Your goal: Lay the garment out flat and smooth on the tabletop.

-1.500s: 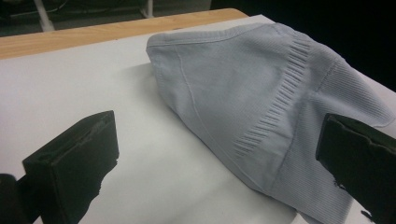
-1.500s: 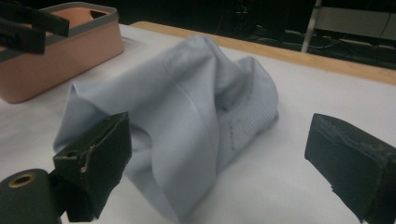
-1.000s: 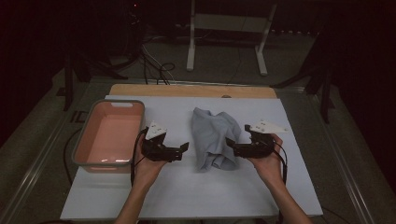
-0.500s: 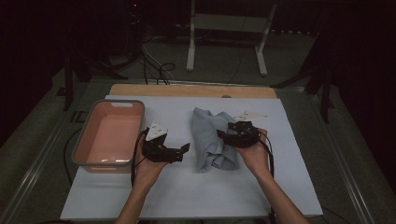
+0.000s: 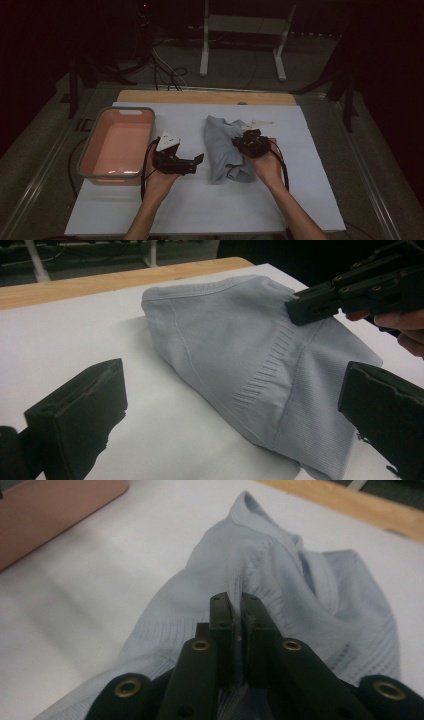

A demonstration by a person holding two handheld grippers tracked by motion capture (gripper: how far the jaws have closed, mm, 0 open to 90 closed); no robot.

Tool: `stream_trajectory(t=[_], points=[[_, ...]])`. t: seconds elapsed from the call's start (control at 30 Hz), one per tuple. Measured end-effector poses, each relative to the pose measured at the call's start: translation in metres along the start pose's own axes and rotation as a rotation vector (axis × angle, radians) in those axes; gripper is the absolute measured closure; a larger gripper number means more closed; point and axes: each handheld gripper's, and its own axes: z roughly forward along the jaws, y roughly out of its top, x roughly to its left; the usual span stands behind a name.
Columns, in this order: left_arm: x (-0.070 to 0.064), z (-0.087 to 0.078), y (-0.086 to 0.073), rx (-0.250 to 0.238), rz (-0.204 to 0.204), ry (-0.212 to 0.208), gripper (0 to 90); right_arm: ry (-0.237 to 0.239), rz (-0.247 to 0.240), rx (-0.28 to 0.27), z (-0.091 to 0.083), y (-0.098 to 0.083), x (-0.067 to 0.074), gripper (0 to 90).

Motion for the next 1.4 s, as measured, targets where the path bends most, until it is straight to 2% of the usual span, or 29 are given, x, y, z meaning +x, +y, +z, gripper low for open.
stream_trajectory(t=[0.07, 0.23, 0.33, 0.53, 0.93, 1.4], points=[[0.0, -0.001, 0.0, -0.001, -0.001, 0.001, 0.6, -0.022, -0.008, -0.014, -0.003, 0.001, 0.0, 86.6], [0.001, -0.001, 0.0, -0.004, -0.004, 0.0, 0.6, -0.055, 0.02, -0.042, -0.011, 0.0, -0.009, 86.8], [0.0, 0.0, 0.0, -0.001, -0.002, -0.003, 0.6, -0.086, 0.063, -0.067, -0.018, -0.001, -0.019, 86.8], [0.0, 0.001, -0.001, 0.003, -0.003, -0.004, 0.6, -0.122, 0.107, -0.088, -0.031, -0.006, -0.036, 86.7], [-0.003, 0.005, -0.002, 0.009, 0.001, -0.015, 0.6, -0.252, 0.11, -0.105, -0.056, -0.028, -0.061, 86.7], [-0.009, 0.013, -0.002, 0.025, 0.015, -0.03, 0.7, -0.297, 0.154, -0.135, -0.084, -0.064, -0.079, 86.5]])
